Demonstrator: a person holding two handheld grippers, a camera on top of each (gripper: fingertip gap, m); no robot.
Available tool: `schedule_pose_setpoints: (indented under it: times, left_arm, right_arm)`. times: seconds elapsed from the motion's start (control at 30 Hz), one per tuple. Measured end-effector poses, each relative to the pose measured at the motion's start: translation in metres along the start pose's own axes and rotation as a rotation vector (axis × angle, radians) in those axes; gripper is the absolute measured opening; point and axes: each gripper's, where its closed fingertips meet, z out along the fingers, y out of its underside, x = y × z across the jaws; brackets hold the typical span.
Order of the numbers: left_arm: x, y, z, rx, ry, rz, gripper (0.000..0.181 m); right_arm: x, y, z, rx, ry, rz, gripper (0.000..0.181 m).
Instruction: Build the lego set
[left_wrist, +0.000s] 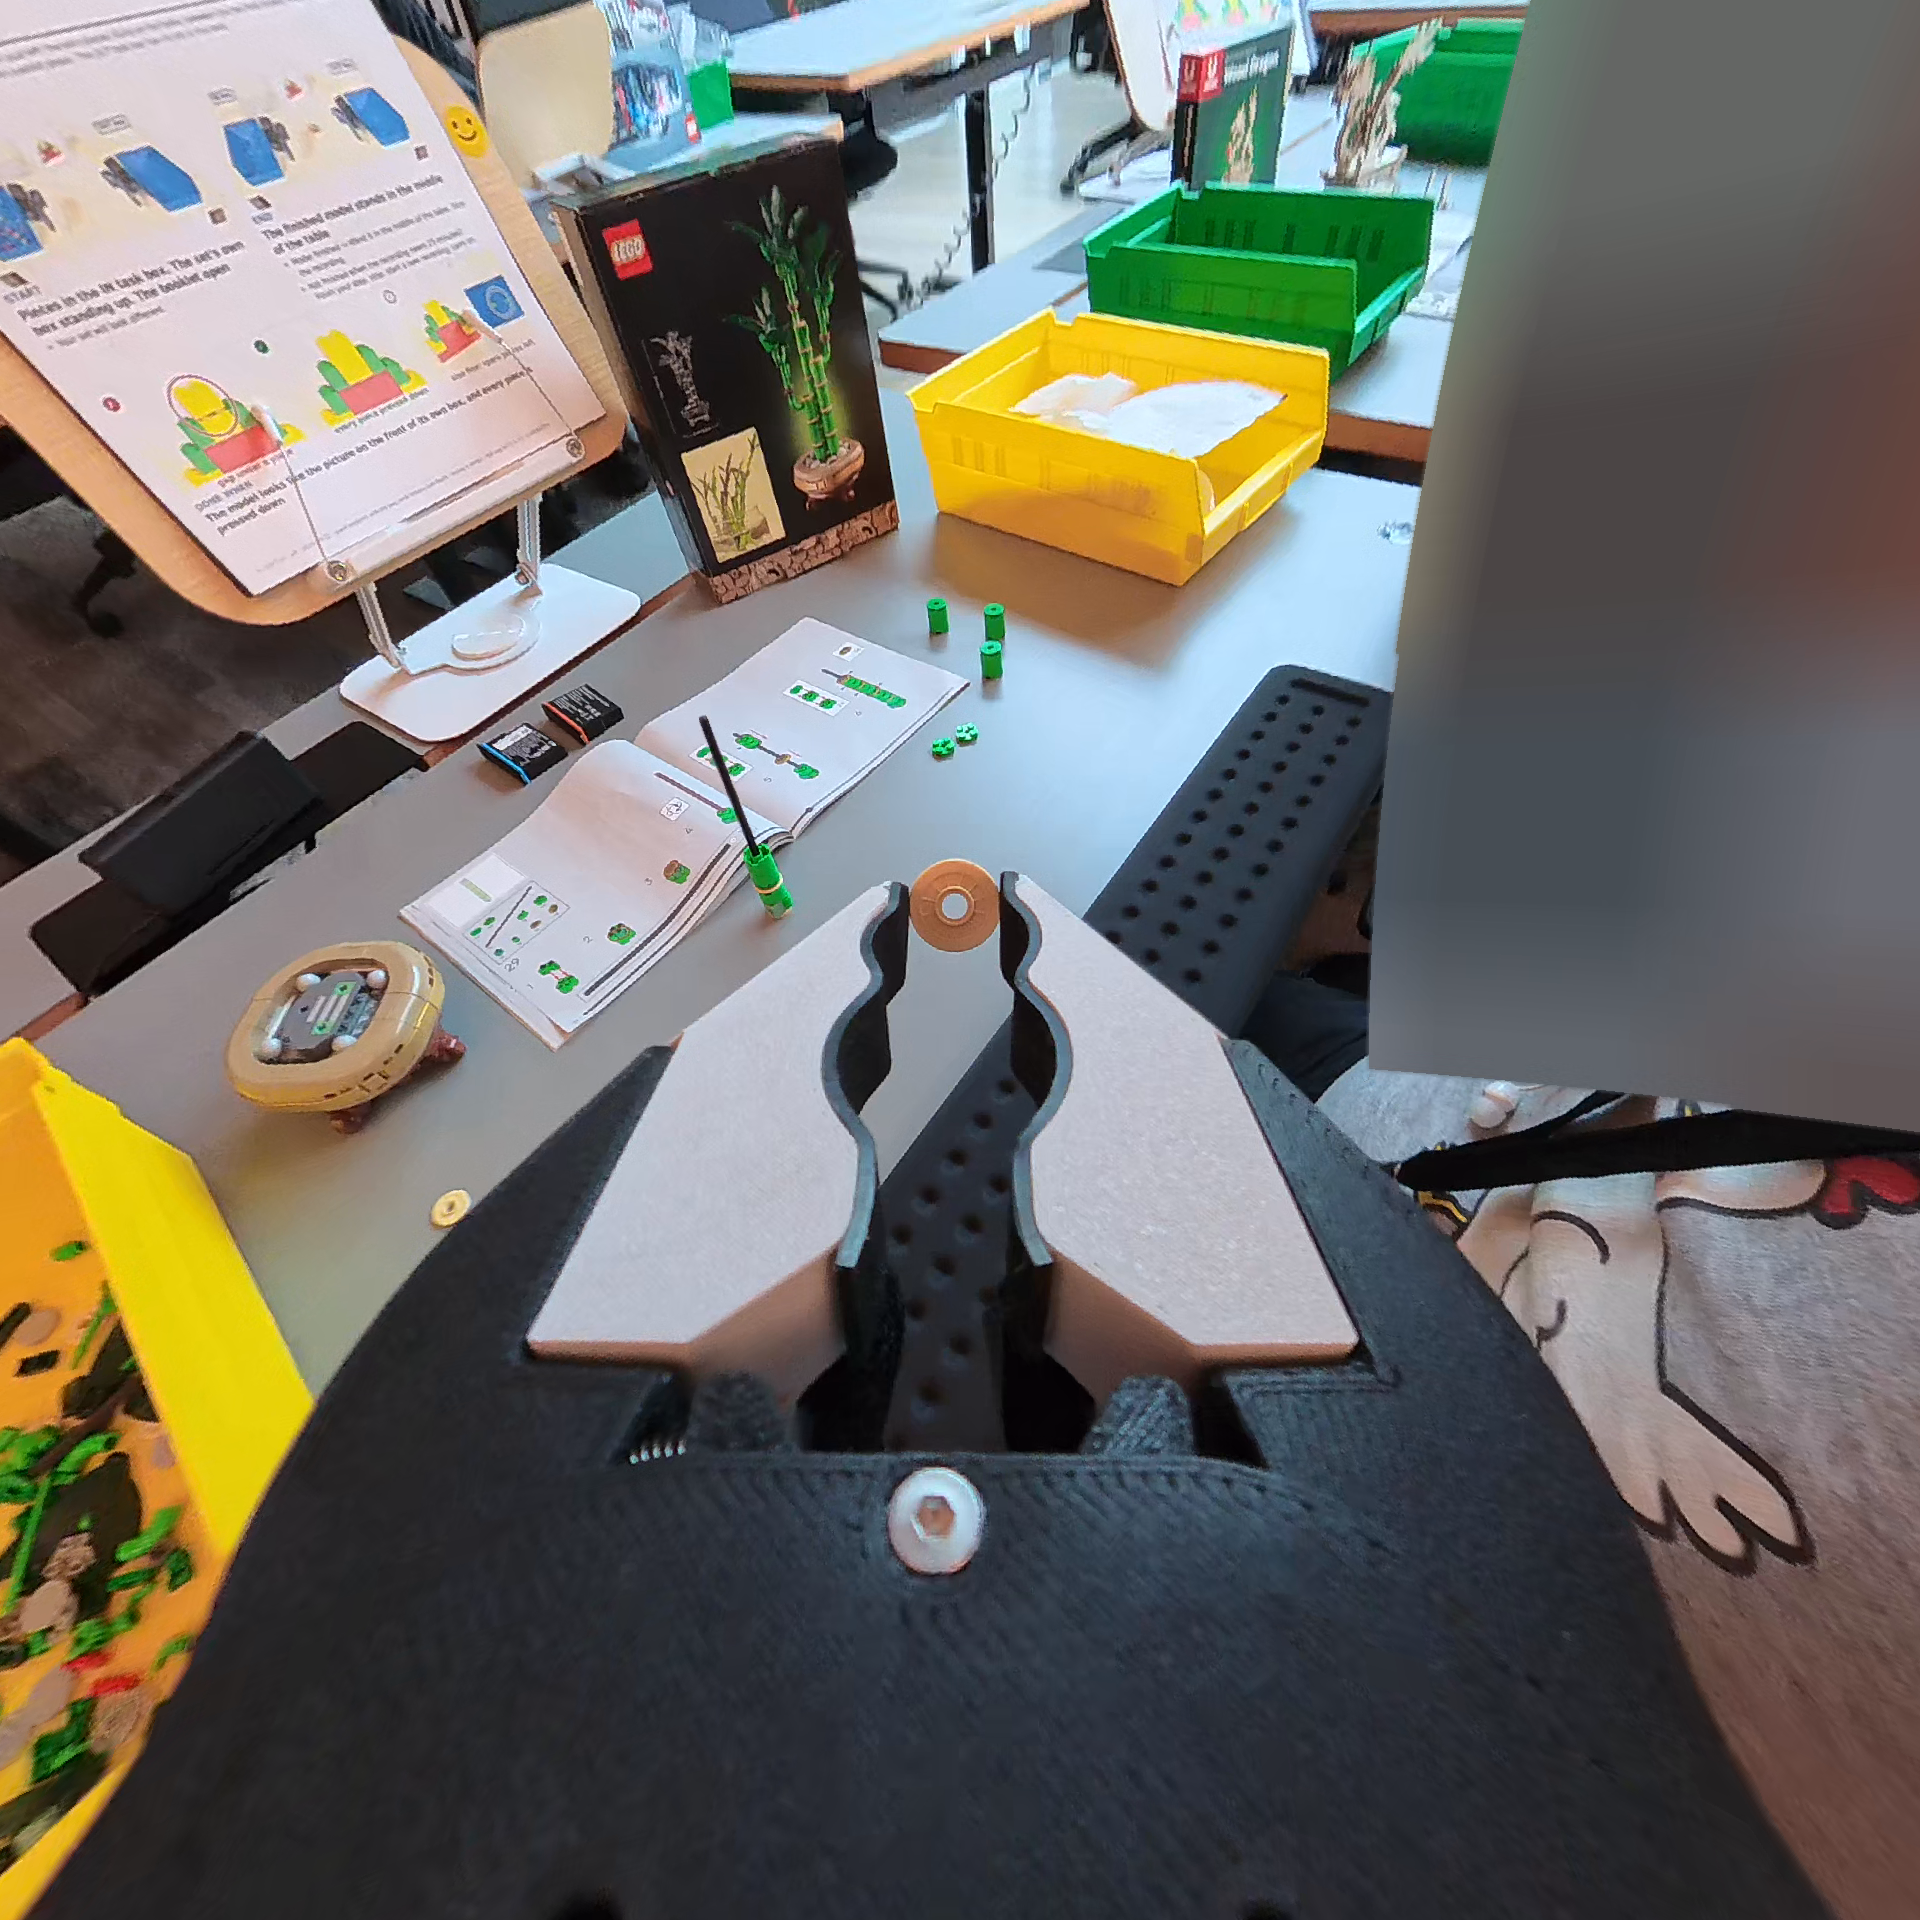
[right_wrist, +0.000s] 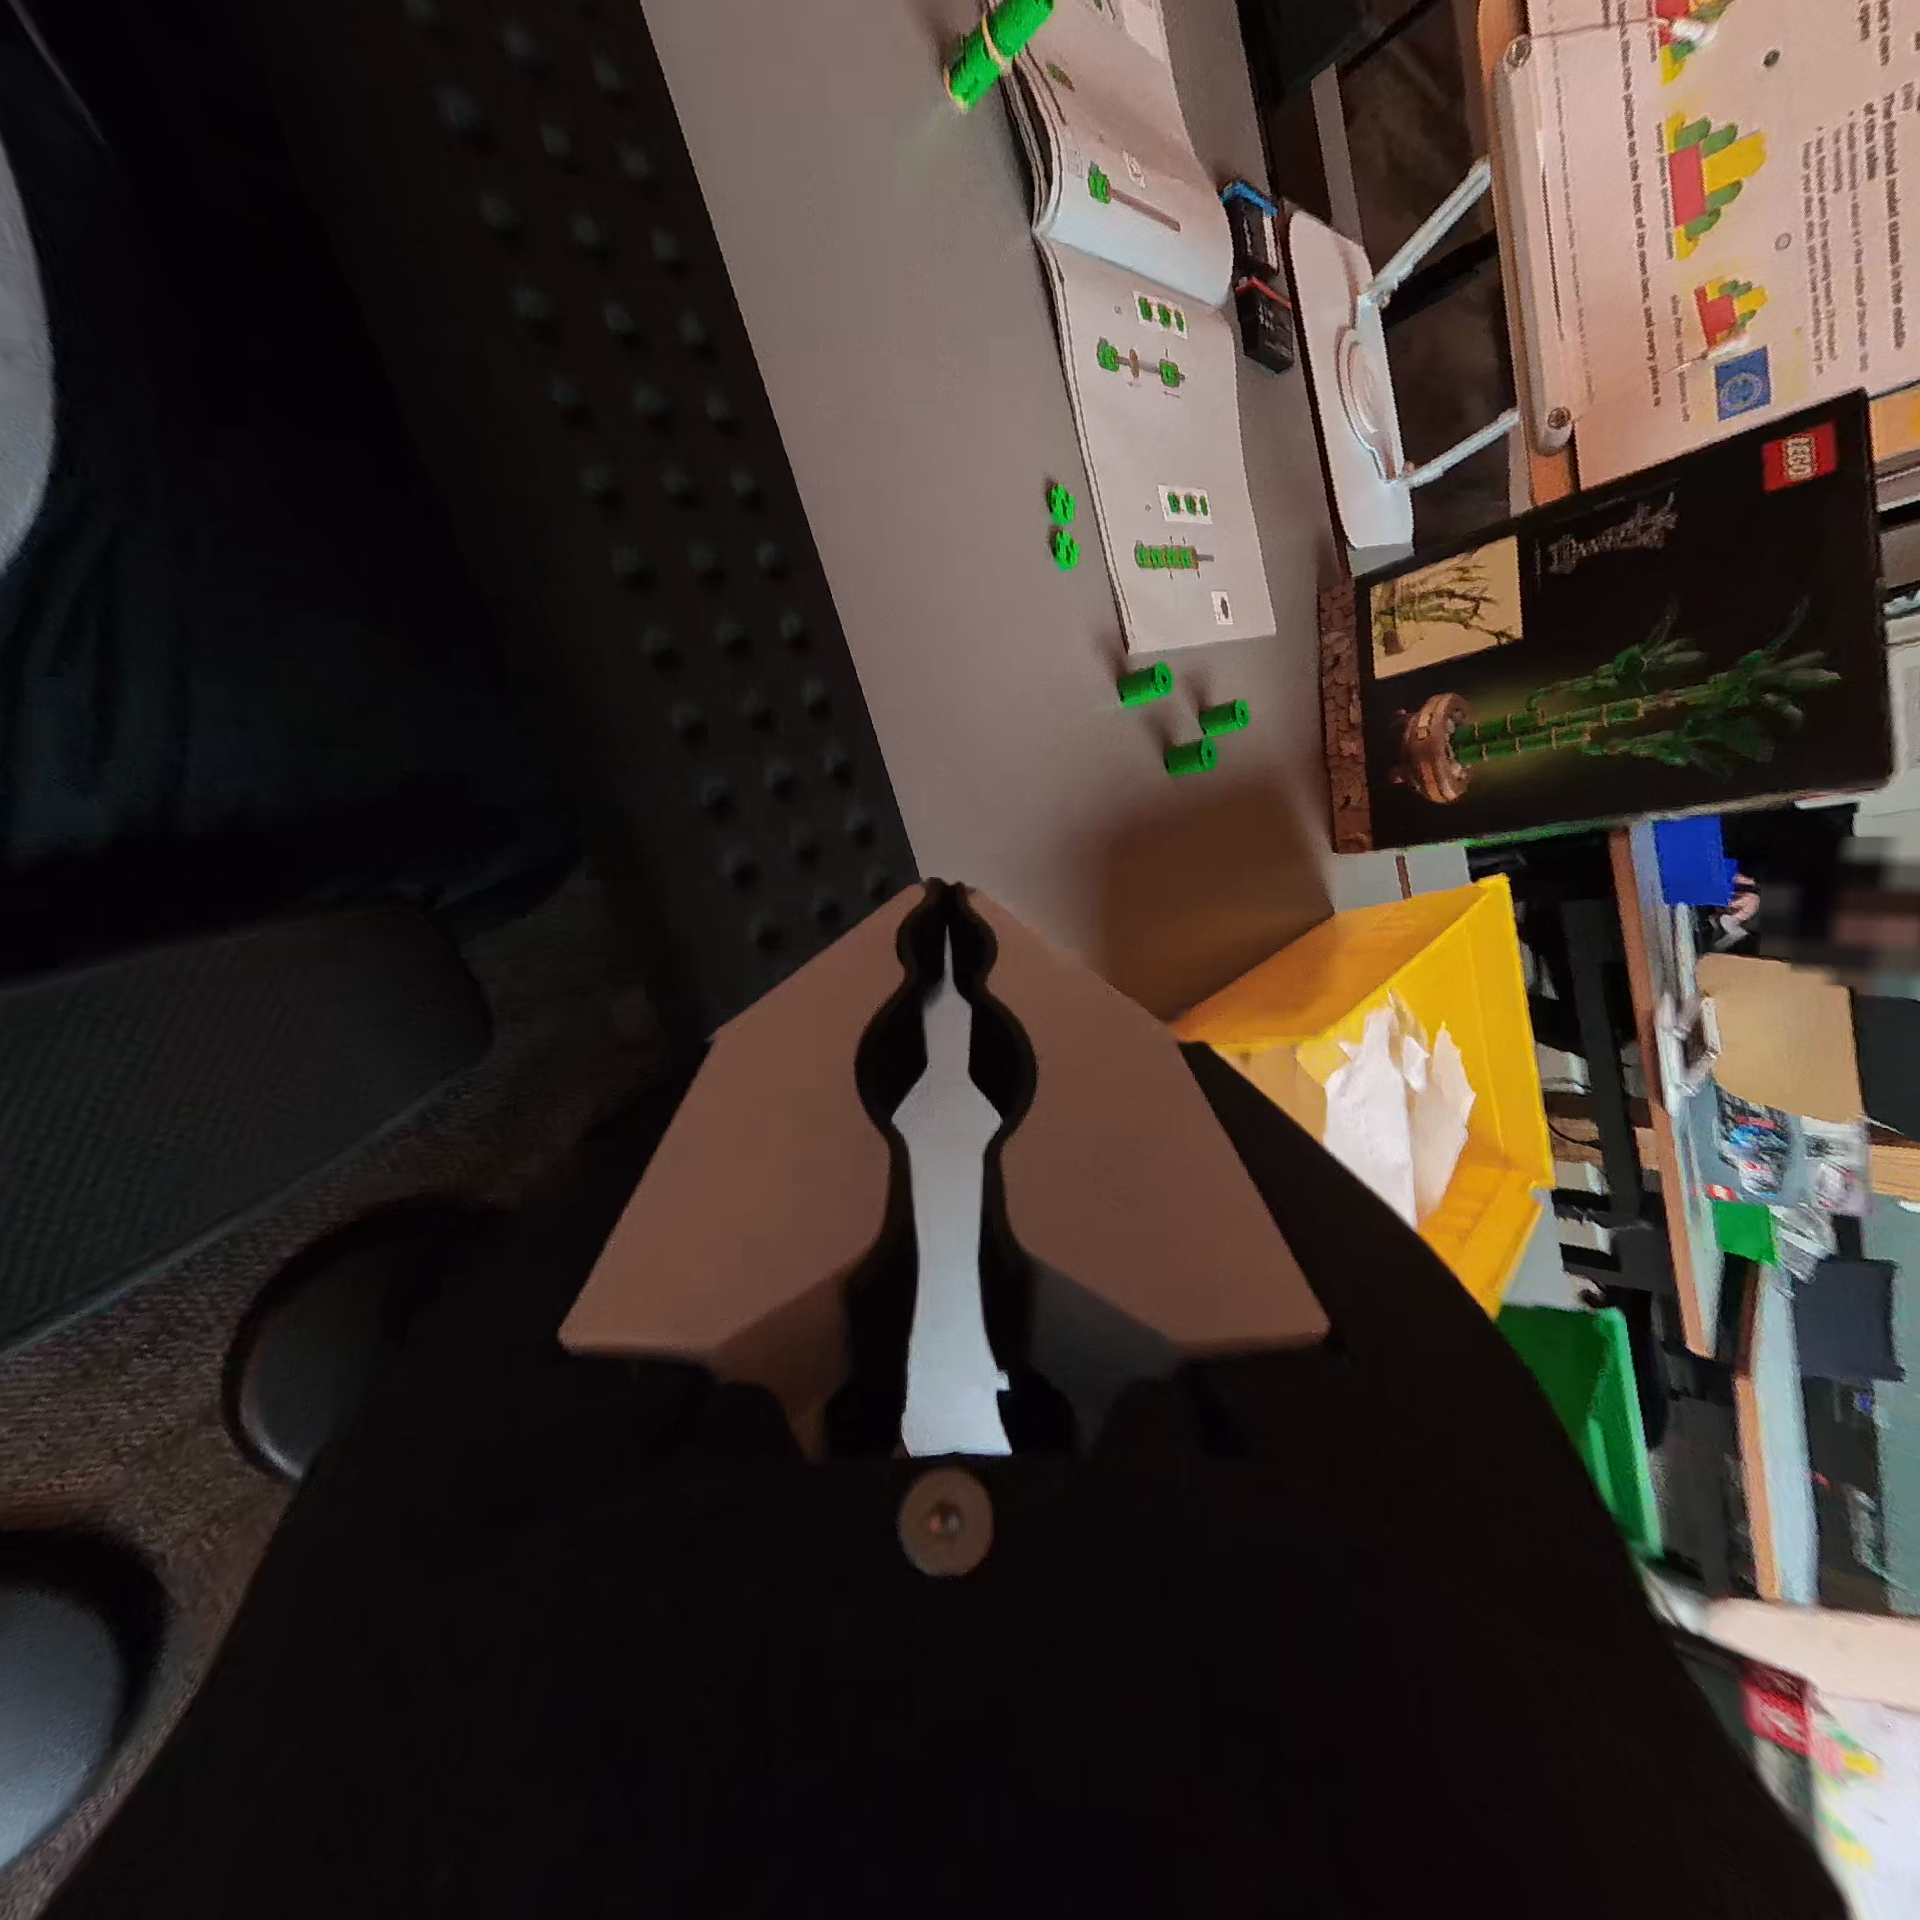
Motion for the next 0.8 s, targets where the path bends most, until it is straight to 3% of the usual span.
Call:
schedule_pose_setpoints:
  times: [0.2, 0.53, 0.8]
  left_arm:
    - [-0.022, 0.023, 0.007, 0.040, -0.004, -0.051, 0.014]
    - [-0.048, 0.074, -0.006, -0.019, -0.093, -0.075, 0.015]
    - [-0.050, 0.081, -0.013, -0.038, -0.112, -0.094, 0.014]
  right_arm:
    - [-0.004, -0.047, 0.042, 0.247, -0.097, 0.118, 0.000]
    - [-0.012, -0.071, 0.091, 0.296, -0.190, 0.076, 0.000]
    - [-0.016, -0.077, 0.114, 0.319, -0.211, 0.060, 0.000]
